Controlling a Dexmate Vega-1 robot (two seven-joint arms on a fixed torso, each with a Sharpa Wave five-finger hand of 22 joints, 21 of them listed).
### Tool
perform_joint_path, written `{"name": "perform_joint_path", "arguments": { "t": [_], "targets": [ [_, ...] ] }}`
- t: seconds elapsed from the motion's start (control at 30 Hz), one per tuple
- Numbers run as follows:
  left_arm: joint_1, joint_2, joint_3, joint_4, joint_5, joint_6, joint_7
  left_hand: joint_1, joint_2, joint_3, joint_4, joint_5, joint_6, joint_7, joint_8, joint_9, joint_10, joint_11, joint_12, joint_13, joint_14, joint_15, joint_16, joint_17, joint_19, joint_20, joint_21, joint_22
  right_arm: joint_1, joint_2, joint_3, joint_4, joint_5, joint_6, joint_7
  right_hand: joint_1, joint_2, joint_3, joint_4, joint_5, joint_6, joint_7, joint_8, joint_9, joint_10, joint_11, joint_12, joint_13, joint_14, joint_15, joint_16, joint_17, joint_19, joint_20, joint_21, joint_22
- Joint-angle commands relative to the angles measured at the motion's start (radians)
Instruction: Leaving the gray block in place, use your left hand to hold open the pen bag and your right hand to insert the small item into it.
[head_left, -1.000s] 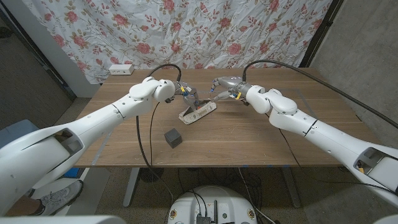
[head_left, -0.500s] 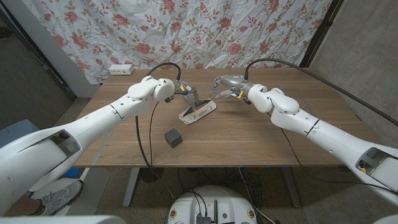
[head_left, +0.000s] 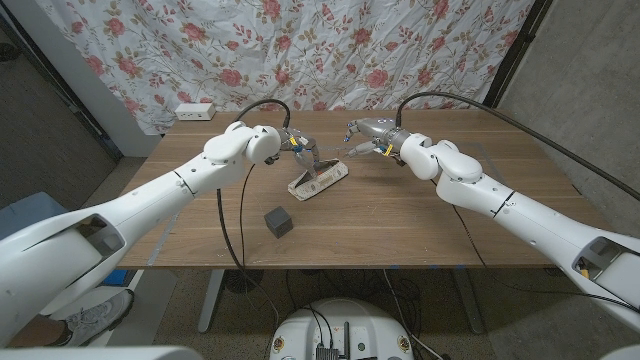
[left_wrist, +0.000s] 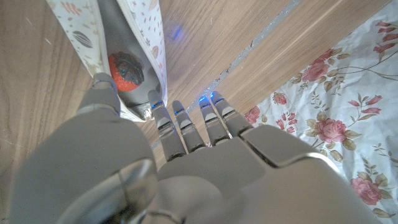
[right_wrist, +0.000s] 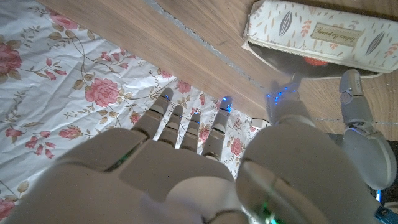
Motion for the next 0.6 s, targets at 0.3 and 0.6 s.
{"name": "perform_joint_path", "arguments": {
  "t": [0.3, 0.6],
  "targets": [
    [0.059, 0.033, -0.056, -0.11, 0.012, 0.084, -0.011, -0.004, 0.009, 0.006, 0.003, 0.003, -0.003, 0.003, -0.001, 0.003, 0.012, 0.002, 0.006, 0.002, 0.005, -0.114, 0.003, 0.0, 0.008, 0.0, 0.009, 0.0, -0.006, -0.016, 0.023, 0.009, 0.035, 0.006, -0.021, -0.018, 0.003, -0.003, 0.004, 0.008, -0.004, 0.001, -0.006, 0.003, -0.001, 0.0, 0.006, 0.006, 0.002, -0.001, -0.003, 0.006, -0.009, 0.002, 0.0, 0.001],
    [0.11, 0.046, -0.111, -0.137, -0.037, 0.134, 0.042, -0.021, 0.023, 0.006, 0.014, 0.002, -0.022, 0.001, -0.008, 0.004, 0.009, 0.003, 0.005, 0.002, 0.004, -0.11, 0.003, 0.002, 0.008, 0.0, 0.009, 0.0, -0.007, -0.025, 0.044, 0.029, 0.1, 0.042, -0.02, -0.035, 0.018, -0.004, 0.012, 0.007, -0.04, -0.002, -0.026, 0.003, -0.005, -0.003, 0.005, 0.006, -0.011, 0.005, -0.008, 0.008, -0.023, 0.008, -0.004, 0.001]
  ]
}}
